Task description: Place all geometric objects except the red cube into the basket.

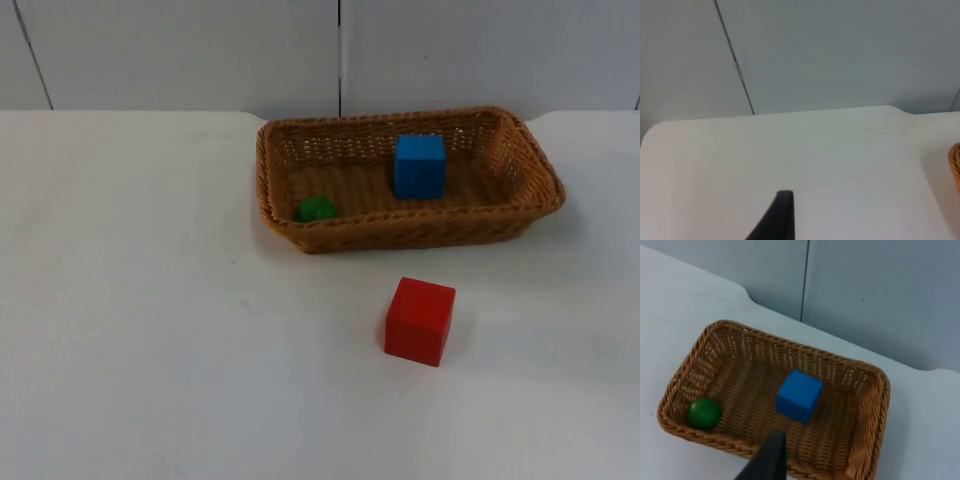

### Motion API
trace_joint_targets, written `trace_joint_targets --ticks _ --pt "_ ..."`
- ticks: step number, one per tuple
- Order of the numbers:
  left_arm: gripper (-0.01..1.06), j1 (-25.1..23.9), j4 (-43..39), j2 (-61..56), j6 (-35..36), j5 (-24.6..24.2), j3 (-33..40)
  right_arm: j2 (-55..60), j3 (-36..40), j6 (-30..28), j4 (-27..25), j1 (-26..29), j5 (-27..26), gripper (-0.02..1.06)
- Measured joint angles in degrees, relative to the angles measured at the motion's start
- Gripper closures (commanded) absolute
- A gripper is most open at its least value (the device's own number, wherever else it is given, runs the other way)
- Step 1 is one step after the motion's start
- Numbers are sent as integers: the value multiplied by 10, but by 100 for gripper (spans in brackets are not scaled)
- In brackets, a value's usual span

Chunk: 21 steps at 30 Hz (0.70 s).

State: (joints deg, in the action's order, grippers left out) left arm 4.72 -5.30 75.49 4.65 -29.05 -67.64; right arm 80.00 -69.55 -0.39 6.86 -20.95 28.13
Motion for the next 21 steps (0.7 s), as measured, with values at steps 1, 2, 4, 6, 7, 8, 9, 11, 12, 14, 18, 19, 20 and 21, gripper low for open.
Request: trace_joint_targets --ticks 1,2,4,6,7,8,9,11,12,14,18,19,20,21 --pt "2 0 0 0 0 4 0 -1 0 0 1 0 -7 -1" --pt "2 0 0 0 0 4 0 -1 0 0 1 0 -7 -1" --pt "2 0 0 0 -1 22 0 -4 0 4 2 0 -33 -1" --pt "2 0 -3 0 2 54 0 -9 0 12 2 0 -54 -1" --pt "2 0 -3 0 2 54 0 -9 0 12 2 0 -54 -1" --pt "2 0 -5 -2 5 62 0 -14 -1 36 2 12 -62 -1" --pt "2 0 -8 -8 7 63 0 -20 -2 57 2 30 -66 -1" --pt "2 0 -13 -15 13 66 0 -26 -5 73 2 51 -66 -1" --pt "2 0 -22 -27 23 71 1 -33 -5 81 2 82 -64 -1" --pt "2 -6 -69 -57 58 74 2 -53 -5 72 2 146 -42 -1" --pt "2 -33 -128 -103 108 55 2 -89 -5 23 -16 239 -10 -1" --pt "2 -39 -131 -114 110 39 2 -105 -5 8 -25 254 -3 -1" --pt "2 -44 -126 -126 103 25 2 -119 -5 -5 -30 263 4 -1" --pt "2 -45 -110 -136 83 19 4 -137 -5 -12 -33 263 11 -1"
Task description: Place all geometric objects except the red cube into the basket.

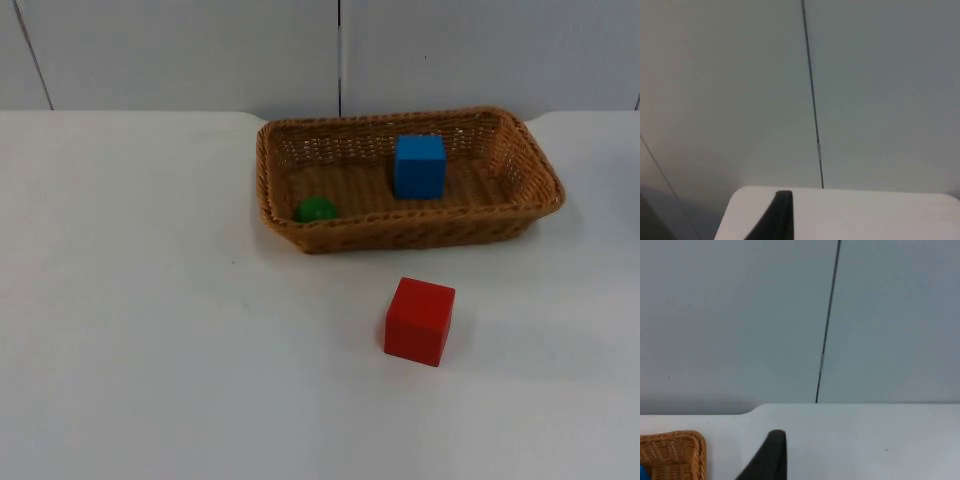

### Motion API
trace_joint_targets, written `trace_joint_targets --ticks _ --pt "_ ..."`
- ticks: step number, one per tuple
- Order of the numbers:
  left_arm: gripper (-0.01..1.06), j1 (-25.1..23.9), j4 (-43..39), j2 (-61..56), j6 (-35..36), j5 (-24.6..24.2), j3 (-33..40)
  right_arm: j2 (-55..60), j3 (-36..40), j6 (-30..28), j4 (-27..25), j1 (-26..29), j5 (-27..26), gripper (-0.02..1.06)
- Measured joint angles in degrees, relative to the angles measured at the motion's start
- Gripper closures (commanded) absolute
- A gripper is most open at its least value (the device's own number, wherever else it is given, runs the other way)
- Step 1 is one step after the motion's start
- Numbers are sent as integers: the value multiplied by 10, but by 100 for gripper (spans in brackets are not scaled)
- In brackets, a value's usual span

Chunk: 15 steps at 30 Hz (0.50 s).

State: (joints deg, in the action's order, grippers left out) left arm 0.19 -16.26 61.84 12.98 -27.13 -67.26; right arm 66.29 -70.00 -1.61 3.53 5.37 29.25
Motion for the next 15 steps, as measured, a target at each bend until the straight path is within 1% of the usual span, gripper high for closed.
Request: trace_joint_targets --ticks 1,2,3,5,6,8,10,11,13,15 --pt "2 0 0 0 0 0 0 0 0 0 0 0 0 -1" --pt "2 0 35 -17 -24 -9 4 -30 0 -7 -5 -7 13 -1" --pt "2 0 52 -32 -34 -16 5 -52 0 -10 -6 -14 24 -1" --pt "2 0 65 -74 -42 -35 6 -105 5 -11 -10 -24 46 -1" --pt "2 0 65 -74 -42 -35 6 -105 5 -11 -10 -24 46 -1" --pt "2 0 69 -126 -53 -53 7 -176 14 -11 -9 -26 68 -1" --pt "2 0 62 -190 -61 -68 7 -258 17 -5 16 -26 101 -1" --pt "2 0 62 -190 -61 -68 7 -258 17 -5 16 -26 101 -1" --pt "2 0 49 -257 -69 -97 7 -331 17 3 47 -26 143 -1" --pt "2 0 43 -311 -79 -117 7 -398 17 7 61 -26 183 -1"
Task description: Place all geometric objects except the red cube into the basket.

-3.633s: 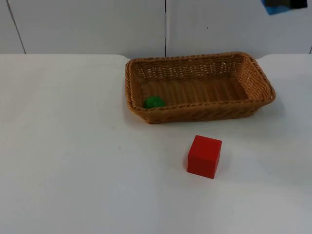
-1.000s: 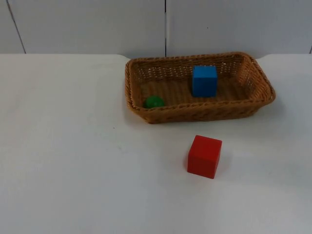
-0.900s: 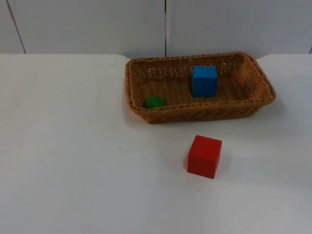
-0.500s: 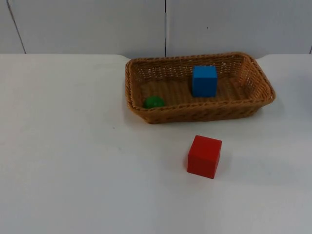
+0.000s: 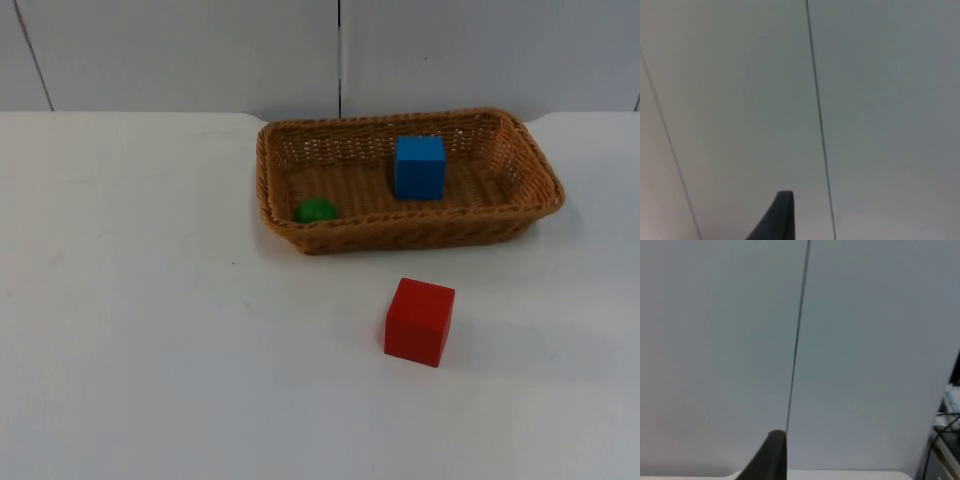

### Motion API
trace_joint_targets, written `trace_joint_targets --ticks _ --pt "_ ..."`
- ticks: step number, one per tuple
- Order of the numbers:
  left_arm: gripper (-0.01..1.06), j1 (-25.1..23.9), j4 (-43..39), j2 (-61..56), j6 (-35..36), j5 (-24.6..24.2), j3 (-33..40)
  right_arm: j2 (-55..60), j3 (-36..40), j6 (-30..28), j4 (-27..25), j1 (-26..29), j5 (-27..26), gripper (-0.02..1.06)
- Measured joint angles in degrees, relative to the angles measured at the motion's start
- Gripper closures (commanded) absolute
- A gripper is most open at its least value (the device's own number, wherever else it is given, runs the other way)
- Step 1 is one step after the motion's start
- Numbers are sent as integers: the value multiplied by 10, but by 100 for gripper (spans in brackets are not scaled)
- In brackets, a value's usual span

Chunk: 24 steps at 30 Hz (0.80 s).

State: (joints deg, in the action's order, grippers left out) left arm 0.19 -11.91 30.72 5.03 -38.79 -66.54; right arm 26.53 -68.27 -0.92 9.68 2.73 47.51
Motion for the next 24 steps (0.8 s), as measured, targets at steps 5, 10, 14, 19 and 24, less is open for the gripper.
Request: trace_joint_targets --ticks 5,10,14,19,24 --pt "2 0 12 -102 -41 -25 0 -94 1 -2 3 0 35 -1" --pt "2 -6 62 -192 -77 -88 -1 -180 1 -35 -15 0 72 -1" --pt "2 -26 83 -238 -117 -115 -1 -230 3 -53 -27 0 115 -1" --pt "2 -28 91 -281 -123 -147 -1 -267 21 -60 -56 -2 146 -1" --pt "2 -28 99 -305 -116 -181 10 -267 31 -76 -104 -2 168 -1"
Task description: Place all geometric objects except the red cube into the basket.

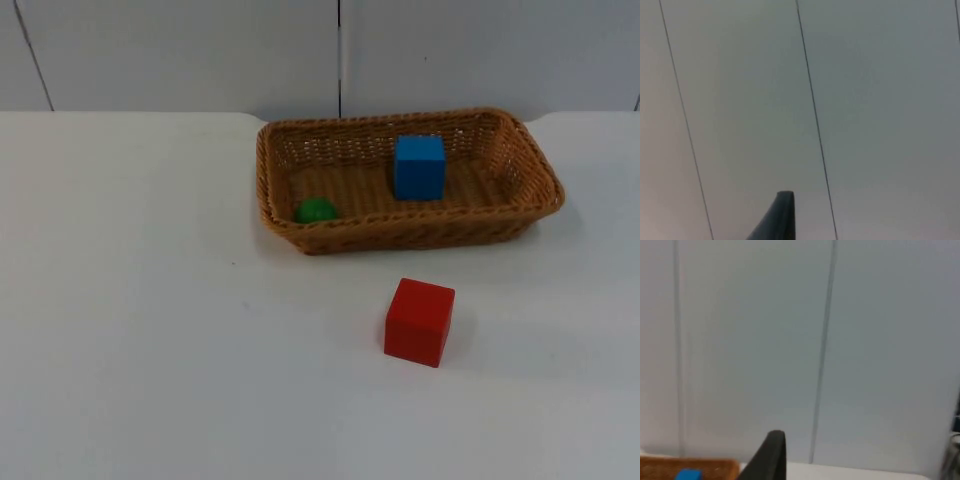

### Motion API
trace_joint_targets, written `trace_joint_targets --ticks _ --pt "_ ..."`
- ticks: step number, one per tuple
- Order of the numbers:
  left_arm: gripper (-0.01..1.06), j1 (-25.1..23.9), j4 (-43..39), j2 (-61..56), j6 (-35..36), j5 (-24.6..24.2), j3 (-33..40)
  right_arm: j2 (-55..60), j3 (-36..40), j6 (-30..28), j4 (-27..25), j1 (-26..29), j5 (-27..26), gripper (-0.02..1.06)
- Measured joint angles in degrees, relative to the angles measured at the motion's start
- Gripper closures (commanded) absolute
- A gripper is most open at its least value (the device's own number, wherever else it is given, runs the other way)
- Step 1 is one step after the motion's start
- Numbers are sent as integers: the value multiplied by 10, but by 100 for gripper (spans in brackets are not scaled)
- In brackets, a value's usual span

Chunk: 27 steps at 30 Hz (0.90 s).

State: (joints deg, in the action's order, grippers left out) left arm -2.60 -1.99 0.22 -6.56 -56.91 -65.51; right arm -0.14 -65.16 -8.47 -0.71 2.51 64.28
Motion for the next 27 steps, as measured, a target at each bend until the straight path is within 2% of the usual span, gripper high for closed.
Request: trace_joint_targets --ticks 3,7,9,10,15,16,20,27 --pt "2 0 12 -3 1 -42 31 0 5 -4 -17 0 -2 -1" --pt "2 0 34 -3 1 -63 90 0 37 2 -19 0 -2 -1" --pt "2 0 40 -3 1 -70 149 0 87 11 -19 0 1 -1" --pt "2 0 40 -3 1 -70 149 0 87 11 -19 0 1 -1" --pt "2 0 40 -2 1 -72 267 2 233 12 -12 0 5 -1" --pt "2 0 40 -2 1 -72 267 2 233 12 -12 0 5 -1" --pt "2 0 40 -2 1 -66 314 3 340 12 -11 0 2 -1" --pt "2 0 32 -1 3 -59 337 3 355 12 -9 0 -14 -1"
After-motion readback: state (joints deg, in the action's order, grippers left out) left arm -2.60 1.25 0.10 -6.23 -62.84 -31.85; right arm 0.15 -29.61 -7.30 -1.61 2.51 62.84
